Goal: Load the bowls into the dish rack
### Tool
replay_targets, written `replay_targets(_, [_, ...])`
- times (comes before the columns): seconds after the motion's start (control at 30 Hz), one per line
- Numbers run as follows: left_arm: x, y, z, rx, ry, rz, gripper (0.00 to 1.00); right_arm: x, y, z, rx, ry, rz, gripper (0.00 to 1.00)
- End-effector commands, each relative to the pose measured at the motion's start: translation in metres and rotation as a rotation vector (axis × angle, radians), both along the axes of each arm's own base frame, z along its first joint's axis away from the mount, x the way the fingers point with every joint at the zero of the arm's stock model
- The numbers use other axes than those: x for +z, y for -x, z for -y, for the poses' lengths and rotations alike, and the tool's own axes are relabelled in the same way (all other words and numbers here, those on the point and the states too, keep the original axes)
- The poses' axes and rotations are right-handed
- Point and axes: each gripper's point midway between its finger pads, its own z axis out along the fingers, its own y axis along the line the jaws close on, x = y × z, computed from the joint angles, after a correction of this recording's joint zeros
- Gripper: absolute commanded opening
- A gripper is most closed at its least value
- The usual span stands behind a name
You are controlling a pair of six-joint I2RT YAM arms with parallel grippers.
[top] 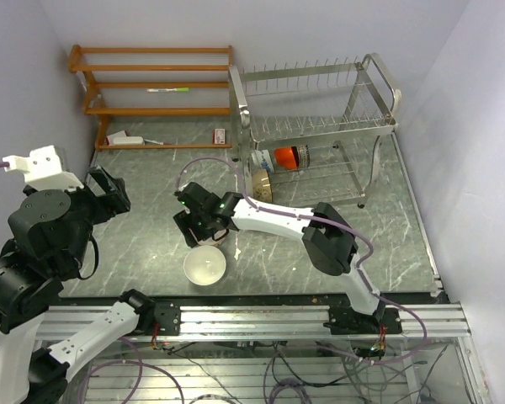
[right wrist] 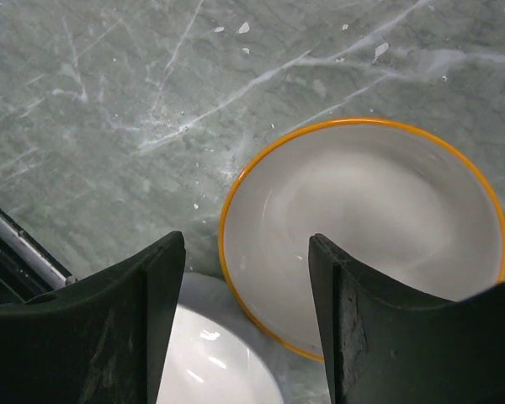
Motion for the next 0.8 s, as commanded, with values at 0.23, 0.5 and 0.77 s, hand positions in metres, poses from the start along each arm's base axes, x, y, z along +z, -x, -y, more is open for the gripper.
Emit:
replay_targets(0.23, [-0.003,-0.001,-0.002,-0.001,-0.033,0.011,0.93,-0.031,0.003,-0.011,0.017,0.082,0.034,0.51])
replay_targets(0.5, [-0.008,0.002,-0.005,0.0,-0.05,0.012,0.93,-0.044,0.005,-0.009,0.012,0.11,0.021,0.36])
replay_targets(0.77, [-0.012,0.002,-0.003,-0.009,-0.037,0.018,0.93,-0.025,0.0,-0.004,-0.007,0.105,0.061,0.06])
